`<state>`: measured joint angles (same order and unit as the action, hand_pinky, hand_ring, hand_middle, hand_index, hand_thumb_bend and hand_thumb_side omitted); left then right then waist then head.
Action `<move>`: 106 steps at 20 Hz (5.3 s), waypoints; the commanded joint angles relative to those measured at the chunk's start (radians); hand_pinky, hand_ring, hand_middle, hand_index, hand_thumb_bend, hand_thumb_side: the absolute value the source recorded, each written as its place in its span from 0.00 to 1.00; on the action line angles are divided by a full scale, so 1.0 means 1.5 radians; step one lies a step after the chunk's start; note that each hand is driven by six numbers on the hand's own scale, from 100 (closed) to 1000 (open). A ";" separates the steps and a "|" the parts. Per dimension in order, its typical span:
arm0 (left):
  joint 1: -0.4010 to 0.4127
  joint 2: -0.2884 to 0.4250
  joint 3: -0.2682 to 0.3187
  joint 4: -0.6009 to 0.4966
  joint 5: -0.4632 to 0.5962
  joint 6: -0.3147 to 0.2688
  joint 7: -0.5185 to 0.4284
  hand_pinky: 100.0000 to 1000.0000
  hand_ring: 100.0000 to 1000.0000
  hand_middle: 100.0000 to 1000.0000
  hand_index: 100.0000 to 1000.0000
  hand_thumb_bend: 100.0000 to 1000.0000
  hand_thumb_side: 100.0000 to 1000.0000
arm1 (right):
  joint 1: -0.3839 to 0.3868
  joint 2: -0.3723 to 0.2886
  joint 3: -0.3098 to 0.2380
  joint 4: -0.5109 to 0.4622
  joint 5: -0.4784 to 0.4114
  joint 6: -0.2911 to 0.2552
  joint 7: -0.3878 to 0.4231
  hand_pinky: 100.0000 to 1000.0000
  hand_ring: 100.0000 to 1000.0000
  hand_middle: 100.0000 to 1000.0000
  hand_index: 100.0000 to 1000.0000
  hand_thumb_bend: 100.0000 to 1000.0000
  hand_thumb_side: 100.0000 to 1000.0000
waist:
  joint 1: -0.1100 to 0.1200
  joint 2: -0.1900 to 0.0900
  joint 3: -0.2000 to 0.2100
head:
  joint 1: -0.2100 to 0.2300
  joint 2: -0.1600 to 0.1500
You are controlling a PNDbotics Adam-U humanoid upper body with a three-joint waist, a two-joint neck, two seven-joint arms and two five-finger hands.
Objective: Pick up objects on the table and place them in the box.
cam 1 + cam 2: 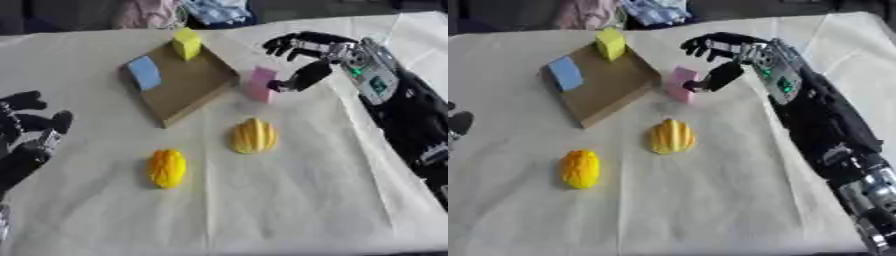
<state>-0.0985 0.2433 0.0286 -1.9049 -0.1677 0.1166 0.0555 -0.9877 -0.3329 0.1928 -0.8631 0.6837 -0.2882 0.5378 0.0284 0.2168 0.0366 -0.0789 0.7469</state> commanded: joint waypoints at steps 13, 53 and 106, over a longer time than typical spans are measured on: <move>0.001 -0.017 -0.001 0.002 -0.001 -0.001 -0.014 0.64 0.54 0.61 0.76 0.54 0.42 | -0.020 0.013 -0.035 0.045 0.058 0.022 -0.115 0.76 0.85 0.82 0.97 0.27 0.34 | -0.008 -0.012 0.010 | -0.006 -0.007; -0.005 -0.037 -0.004 0.005 -0.009 0.000 -0.026 0.66 0.54 0.61 0.76 0.53 0.43 | -0.043 0.011 -0.029 0.019 0.079 0.027 -0.229 0.65 0.62 0.40 0.54 0.01 0.15 | -0.005 -0.011 0.025 | -0.017 -0.007; -0.032 -0.046 0.002 0.004 -0.009 0.002 -0.011 0.66 0.52 0.60 0.76 0.53 0.43 | 0.010 -0.048 0.061 -0.261 -0.060 0.011 -0.085 0.76 0.81 0.79 0.94 0.22 0.39 | -0.019 0.005 0.075 | -0.055 -0.034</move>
<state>-0.1416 0.1576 0.0173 -1.8839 -0.1768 0.1202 0.0275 -0.9566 -0.3590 0.2735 -1.1722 0.6509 -0.2608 0.3607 0.0129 0.2353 0.1464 -0.1693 0.7102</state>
